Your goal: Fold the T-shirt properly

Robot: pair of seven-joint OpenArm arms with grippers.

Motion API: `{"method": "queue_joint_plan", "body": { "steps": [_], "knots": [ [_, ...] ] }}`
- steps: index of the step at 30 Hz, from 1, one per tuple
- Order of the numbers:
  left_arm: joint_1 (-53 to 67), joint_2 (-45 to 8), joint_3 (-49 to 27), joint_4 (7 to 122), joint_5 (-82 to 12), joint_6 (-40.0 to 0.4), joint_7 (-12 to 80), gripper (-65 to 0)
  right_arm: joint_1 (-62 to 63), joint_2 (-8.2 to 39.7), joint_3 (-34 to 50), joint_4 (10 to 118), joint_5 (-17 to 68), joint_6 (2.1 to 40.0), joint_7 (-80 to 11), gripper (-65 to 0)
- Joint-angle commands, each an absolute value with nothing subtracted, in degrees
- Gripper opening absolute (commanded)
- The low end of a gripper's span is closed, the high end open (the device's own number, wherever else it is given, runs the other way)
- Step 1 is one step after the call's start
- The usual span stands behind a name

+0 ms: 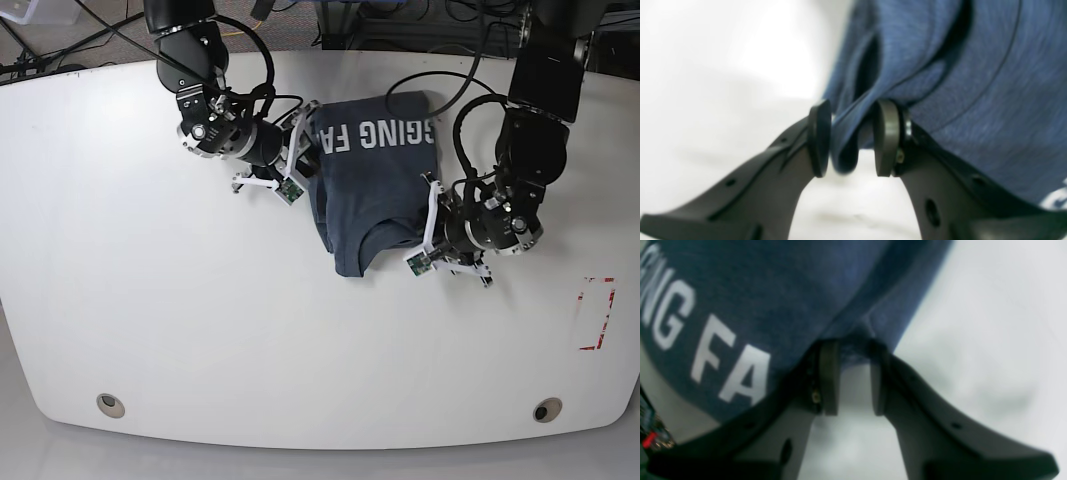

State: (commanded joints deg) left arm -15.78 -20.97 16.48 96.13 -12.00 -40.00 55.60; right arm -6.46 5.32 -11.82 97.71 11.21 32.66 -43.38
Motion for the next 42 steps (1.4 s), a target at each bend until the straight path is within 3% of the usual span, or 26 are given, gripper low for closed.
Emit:
{"method": "queue_joint_plan", "body": {
  "steps": [8,11,15,18,20,24,30,35,42],
  "knots": [
    [-12.09,-21.85,13.32,108.53,-12.00,-40.00,58.15,-44.6,-5.23,4.79,-17.80,98.07,8.48,32.57,-43.47,-51.2],
    [-10.33,-17.19,11.12,109.58,-11.91,-40.00,60.53,-44.0,-4.88,5.14,-17.63,98.07,8.48,32.57,-44.97,-51.2],
    [-6.11,-12.70,7.52,109.58,-11.82,-40.00,61.14,-33.9,-4.79,6.29,-16.40,98.86,8.31,32.57,-45.76,-51.2],
    [-3.03,-9.01,6.02,109.41,-11.82,-33.36,61.05,-24.2,-5.23,6.37,-11.21,99.30,8.48,33.10,-45.85,-51.2],
    [-1.01,-7.87,6.02,109.32,-11.91,-30.37,61.05,-21.5,-5.32,6.37,-8.31,99.30,8.48,33.19,-45.93,-51.2],
    [2.68,-7.34,5.76,108.09,-11.91,-27.74,58.68,-21.5,-5.23,6.20,-2.95,98.95,8.57,33.89,-45.93,-51.2],
    [6.46,-7.16,5.85,98.59,-11.91,-23.43,51.65,-21.4,-4.88,6.11,4.00,98.86,8.57,39.34,-45.93,-51.2],
    [6.37,-8.48,4.70,90.24,-11.91,-23.34,46.02,-21.5,-4.88,6.11,7.16,98.86,8.57,40.00,-45.93,-51.2],
    [2.77,-14.73,-5.67,81.71,-11.91,-23.69,44.26,-21.5,-4.97,6.29,10.15,99.38,8.57,40.00,-45.93,-51.2]
  ]
}}
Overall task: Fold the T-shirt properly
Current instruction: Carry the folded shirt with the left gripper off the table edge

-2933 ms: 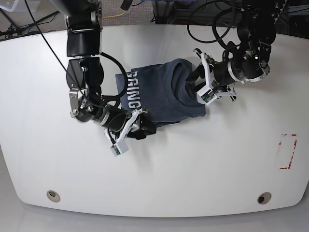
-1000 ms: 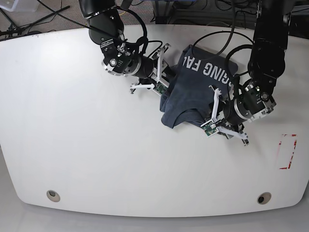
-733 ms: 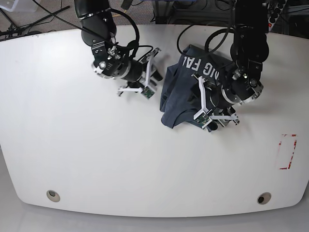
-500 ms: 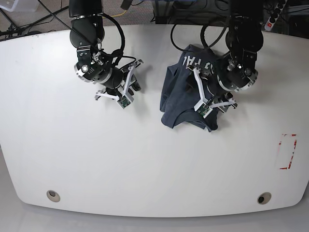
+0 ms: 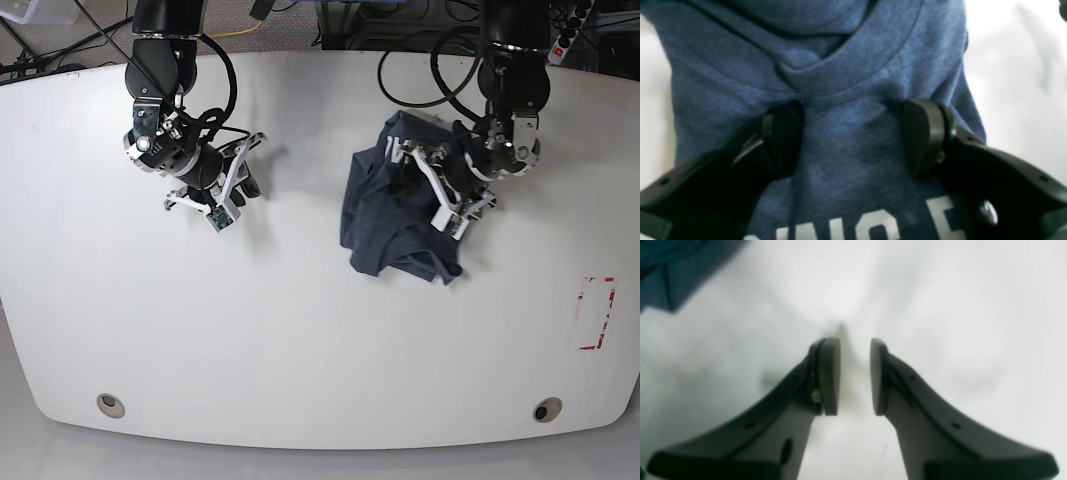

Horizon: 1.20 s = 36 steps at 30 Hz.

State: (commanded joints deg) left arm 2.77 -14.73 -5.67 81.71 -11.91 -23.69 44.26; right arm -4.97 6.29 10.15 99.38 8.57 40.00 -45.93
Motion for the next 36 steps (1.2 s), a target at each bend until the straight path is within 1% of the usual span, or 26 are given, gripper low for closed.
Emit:
{"method": "queue_joint_plan", "body": {
  "steps": [3,5,9,13,17,21,23,26,28,32,35,36],
  "knots": [
    [1.19,-19.38,-8.75,78.20,-12.18,-23.78,43.82,-21.5,-5.14,6.37,10.24,100.44,8.57,40.00,-45.93,-51.2],
    [0.04,-23.08,-10.33,75.65,-12.18,-24.66,42.33,-21.5,-5.32,6.37,10.33,101.67,8.57,40.00,-45.93,-51.2],
    [-1.63,-30.64,-14.29,68.97,-12.00,-28.70,38.81,-21.5,-5.41,6.20,10.07,103.52,8.48,40.00,-45.93,-51.2],
    [-2.68,-37.93,-16.13,62.20,-12.00,-33.19,36.35,-21.7,-5.41,6.11,9.89,103.69,8.48,40.00,-45.93,-51.2],
    [-2.51,-42.59,-16.22,58.77,-12.00,-34.86,34.95,-21.7,-5.41,6.11,9.80,103.69,8.48,40.00,-45.93,-51.2],
    [-0.57,-45.49,-16.57,56.75,-12.09,-37.05,34.95,-21.7,-5.41,6.02,9.80,103.69,8.48,40.00,-45.76,-51.2],
    [1.36,-46.11,-18.15,56.92,-12.26,-37.76,34.86,-21.7,-5.32,6.02,9.80,103.60,8.48,40.00,-45.67,-51.2],
    [4.44,-45.85,-24.13,59.91,-12.35,-40.00,35.03,-21.8,-5.32,6.02,9.80,103.60,8.22,40.00,-45.49,-51.2],
    [6.46,-45.32,-27.03,63.60,-12.35,-40.00,35.12,-21.8,-5.32,6.02,9.80,103.60,8.13,40.00,-45.49,-51.2],
    [9.63,-41.19,-30.64,73.63,-11.91,-40.00,35.38,-21.8,-5.23,6.37,10.07,103.60,8.04,40.00,-44.97,-51.2],
    [12.00,-38.73,-31.34,81.80,-11.91,-40.00,37.05,-21.8,-5.49,6.55,10.24,103.60,7.96,40.00,-41.54,-51.2],
    [12.62,-36.79,-31.52,84.88,-11.91,-40.00,36.88,-22.8,-6.20,6.73,10.24,103.34,7.87,40.00,-39.34,-51.2]
  ]
}}
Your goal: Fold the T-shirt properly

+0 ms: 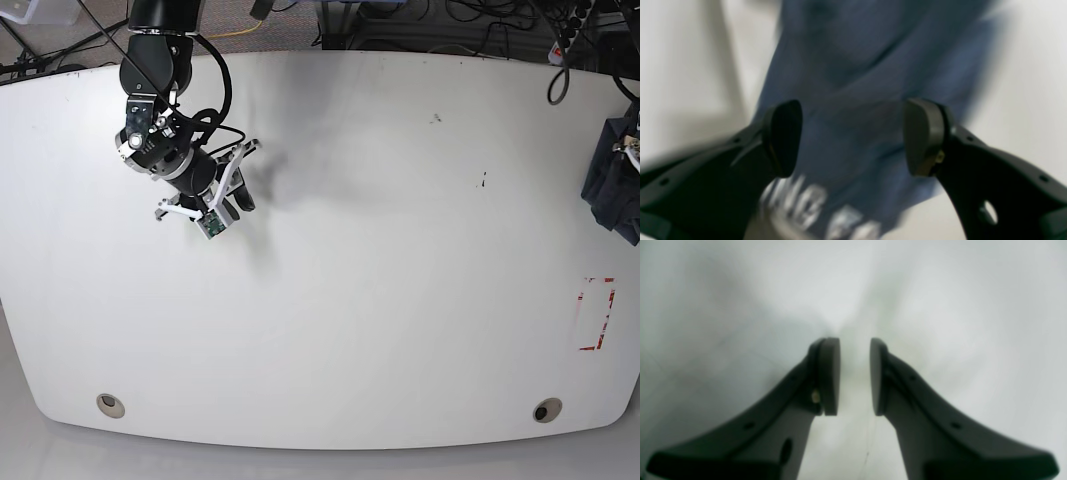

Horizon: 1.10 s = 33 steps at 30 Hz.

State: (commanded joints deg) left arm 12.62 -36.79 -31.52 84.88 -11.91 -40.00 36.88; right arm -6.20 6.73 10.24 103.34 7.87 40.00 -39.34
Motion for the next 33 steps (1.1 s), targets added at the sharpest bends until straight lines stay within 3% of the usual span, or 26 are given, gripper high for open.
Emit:
{"method": "queue_joint_plan", "body": {
  "steps": [3,5,8,11,17,22,33],
  "knots": [
    [13.85,-31.16,-31.60,91.30,-11.74,-40.00,35.56,-28.5,-7.96,7.69,10.68,103.16,4.18,40.00,-31.60,-51.2],
    [16.22,-27.65,-31.25,94.99,-9.98,-37.23,35.12,-30.6,-9.54,6.46,11.12,102.64,0.48,40.00,-25.80,-51.2],
    [17.63,-19.91,-31.08,101.32,-6.64,-34.33,33.19,-31.1,-11.65,5.23,13.85,100.44,-3.38,40.00,-15.87,-51.2],
    [20.53,-10.77,-31.43,106.07,-2.77,-33.89,26.86,-31.1,-14.02,3.56,17.45,97.54,-4.26,40.00,-7.25,-51.2],
    [27.91,3.47,-31.08,109.76,0.48,-33.89,12.97,-31.2,-20.00,3.47,19.65,95.87,-3.82,40.00,-2.15,-51.2],
    [36.26,8.13,-31.08,113.36,0.22,-33.98,12.53,-37.9,-29.32,5.05,21.67,97.54,5.14,40.00,-0.92,-51.2],
    [59.38,8.40,-33.27,114.15,-8.57,-33.98,12.53,-37.9,-51.38,4.88,21.76,102.55,9.71,40.00,-0.57,-51.4]
  ]
}}
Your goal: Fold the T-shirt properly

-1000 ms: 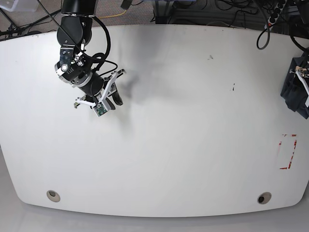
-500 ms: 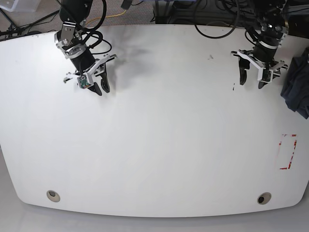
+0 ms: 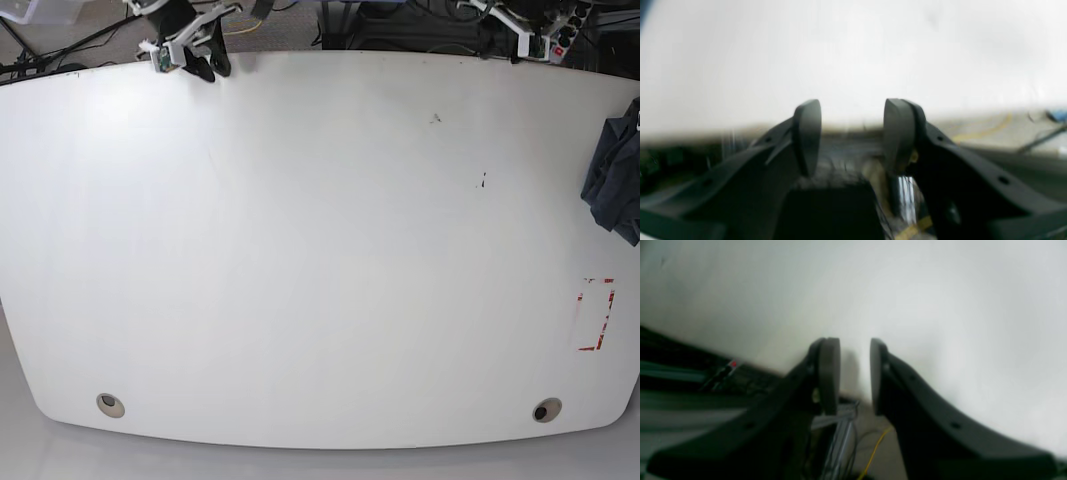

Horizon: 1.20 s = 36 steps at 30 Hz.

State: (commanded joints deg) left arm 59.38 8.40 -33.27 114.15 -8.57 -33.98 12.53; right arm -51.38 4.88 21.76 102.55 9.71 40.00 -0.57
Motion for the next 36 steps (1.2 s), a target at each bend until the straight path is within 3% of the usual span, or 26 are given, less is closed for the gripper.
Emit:
{"method": "queue_joint_plan", "body": {
  "steps": [6,12,18,26,28,32,36],
  "knots": [
    [66.95,7.87,-33.54,110.55,-9.10,-33.98,12.62,-37.9,-61.49,4.88,21.41,102.11,12.44,40.00,-0.57,-51.4],
    [65.01,2.59,-32.40,95.69,-9.36,-34.07,12.26,-38.1,-65.10,4.97,17.80,93.49,12.09,40.00,-0.57,-51.4],
    [54.29,-2.15,-30.73,78.55,-7.69,-33.80,12.18,-38.1,-56.40,4.88,15.60,78.20,9.80,39.78,-0.57,-51.4],
    [37.05,-3.38,-29.41,55.16,5.93,-33.71,12.09,-38.1,-41.36,3.21,15.60,60.70,-0.84,33.54,-0.48,-51.4],
    [33.80,-3.38,-29.41,51.74,8.13,-31.96,12.00,-38.1,-38.46,3.21,15.60,57.36,-2.51,32.13,-0.48,-51.4],
    [27.38,-3.38,-27.91,42.95,12.26,-24.48,9.63,-37.9,-32.13,3.21,15.60,49.54,-6.02,29.23,-0.48,-51.4],
    [20.53,-5.32,-22.46,29.67,13.49,-22.02,7.08,-38.1,-25.89,3.38,15.60,41.19,-7.08,27.12,-0.48,-51.4]
  ]
}}
